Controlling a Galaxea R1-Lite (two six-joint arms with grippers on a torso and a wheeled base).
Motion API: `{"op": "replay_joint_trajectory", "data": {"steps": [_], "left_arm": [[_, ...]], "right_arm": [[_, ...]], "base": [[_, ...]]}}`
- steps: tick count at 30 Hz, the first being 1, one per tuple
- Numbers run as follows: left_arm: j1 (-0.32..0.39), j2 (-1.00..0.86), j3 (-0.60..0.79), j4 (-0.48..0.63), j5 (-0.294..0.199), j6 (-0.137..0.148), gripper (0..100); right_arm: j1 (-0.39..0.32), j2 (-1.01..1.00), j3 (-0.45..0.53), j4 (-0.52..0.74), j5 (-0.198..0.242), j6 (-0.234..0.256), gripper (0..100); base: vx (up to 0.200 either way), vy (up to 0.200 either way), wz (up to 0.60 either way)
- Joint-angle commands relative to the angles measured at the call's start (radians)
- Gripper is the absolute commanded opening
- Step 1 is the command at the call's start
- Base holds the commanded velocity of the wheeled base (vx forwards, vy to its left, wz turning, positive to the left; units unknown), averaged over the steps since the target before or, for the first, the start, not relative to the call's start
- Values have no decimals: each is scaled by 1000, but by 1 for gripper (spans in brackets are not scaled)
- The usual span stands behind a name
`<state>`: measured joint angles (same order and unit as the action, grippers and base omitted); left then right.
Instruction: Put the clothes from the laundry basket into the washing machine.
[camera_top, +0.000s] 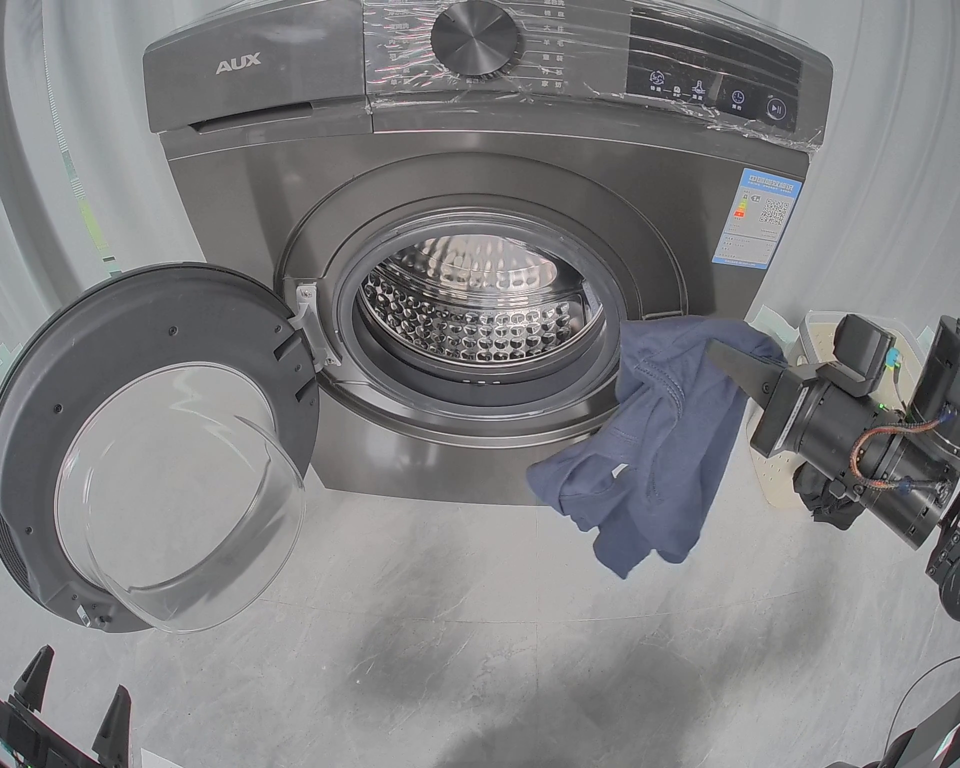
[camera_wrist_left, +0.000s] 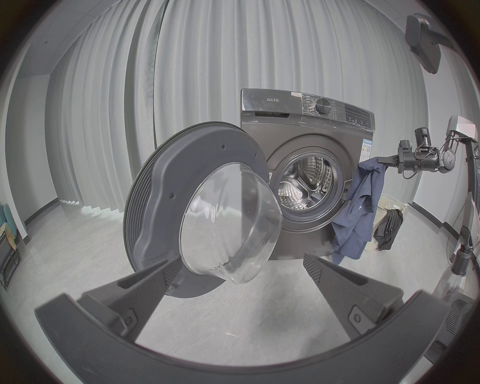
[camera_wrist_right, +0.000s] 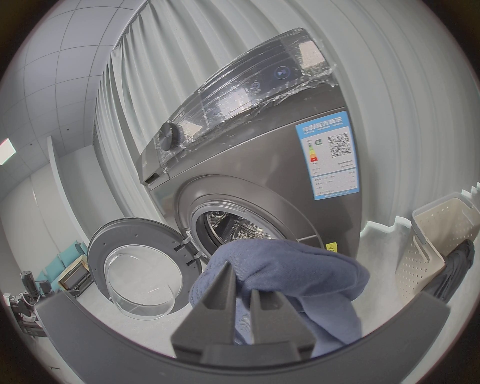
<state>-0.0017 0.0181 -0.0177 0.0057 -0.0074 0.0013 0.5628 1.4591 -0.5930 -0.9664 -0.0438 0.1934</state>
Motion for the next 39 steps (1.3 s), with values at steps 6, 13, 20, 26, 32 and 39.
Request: {"op": "replay_joint_trajectory", "data": {"steps": [6, 13, 20, 26, 32, 39], "left_arm": [[2, -18, 18, -1, -2, 3, 100], [9, 45, -189, -118, -54, -60, 100], [11, 421, -203, -121, -401, 59, 100], [-37, 692, -177, -257, -526, 121, 100], [-161, 1080, -177, -599, -488, 114, 100], [-302, 1332, -203, -800, -405, 80, 100]], "right_arm": [[63, 59, -37, -5, -2, 1, 0], [91, 184, -143, -121, -59, 29, 0], [118, 236, -199, -149, -77, 60, 0], [120, 247, -195, -176, -76, 83, 0], [131, 271, -211, -207, -79, 81, 0], [131, 264, -211, -207, -79, 81, 0]], "base": [[0, 0, 0], [0, 0, 0], [0, 0, 0], [0, 0, 0], [0, 0, 0], [0, 0, 0]]}}
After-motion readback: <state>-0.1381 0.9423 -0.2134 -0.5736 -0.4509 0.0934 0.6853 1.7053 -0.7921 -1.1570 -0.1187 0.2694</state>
